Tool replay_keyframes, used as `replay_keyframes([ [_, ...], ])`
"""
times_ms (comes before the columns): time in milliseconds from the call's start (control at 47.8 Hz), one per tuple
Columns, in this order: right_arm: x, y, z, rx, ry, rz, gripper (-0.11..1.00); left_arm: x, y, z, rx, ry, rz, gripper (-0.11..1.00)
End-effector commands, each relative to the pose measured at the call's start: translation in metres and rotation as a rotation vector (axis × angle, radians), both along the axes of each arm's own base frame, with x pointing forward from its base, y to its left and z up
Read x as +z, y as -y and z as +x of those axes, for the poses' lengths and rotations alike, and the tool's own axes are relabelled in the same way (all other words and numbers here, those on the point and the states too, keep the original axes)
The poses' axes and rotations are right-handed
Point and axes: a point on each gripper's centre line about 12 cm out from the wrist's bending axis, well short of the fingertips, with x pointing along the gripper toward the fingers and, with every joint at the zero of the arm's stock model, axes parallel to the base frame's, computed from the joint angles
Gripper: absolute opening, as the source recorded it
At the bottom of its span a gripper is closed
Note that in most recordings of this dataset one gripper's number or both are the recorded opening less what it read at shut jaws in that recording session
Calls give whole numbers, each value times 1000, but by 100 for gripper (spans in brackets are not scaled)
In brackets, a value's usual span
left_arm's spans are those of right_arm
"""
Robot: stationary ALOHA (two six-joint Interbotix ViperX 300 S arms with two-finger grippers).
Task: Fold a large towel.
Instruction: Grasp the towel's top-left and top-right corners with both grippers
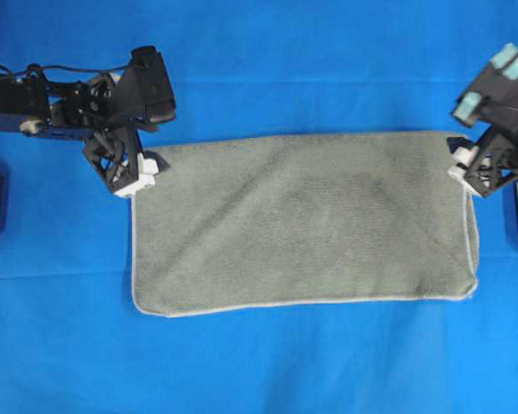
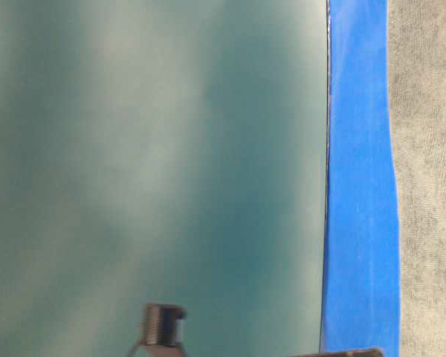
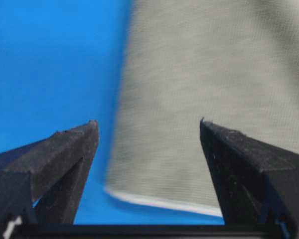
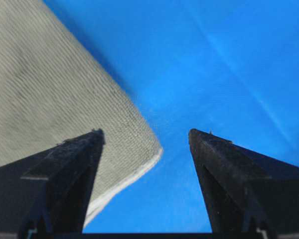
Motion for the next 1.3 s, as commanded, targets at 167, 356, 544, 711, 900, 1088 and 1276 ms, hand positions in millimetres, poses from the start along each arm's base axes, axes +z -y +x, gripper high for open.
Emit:
replay_keyframes([
  [167,-32,27,13,16,33,65,65,-20,-5,5,-8,14,20,78],
  [356,-56,40,22,48,-12,105,64,-43,-9,1,7,-47,2,76],
  [544,-72,39,29,72,-38,139,64,-46,-8,-2,7,-60,-2,73],
  [711,-76,39,27,68,-47,148,60,-47,-7,-3,2,-85,-10,48],
  [900,-72,38,23,45,-50,145,12,-43,-3,-9,-3,-166,-38,4],
  [1088,-48,40,23,36,28,105,3,-17,-1,-11,15,-172,-56,3],
  [1276,6,33,27,40,150,29,3,36,4,-10,27,-94,-52,3],
])
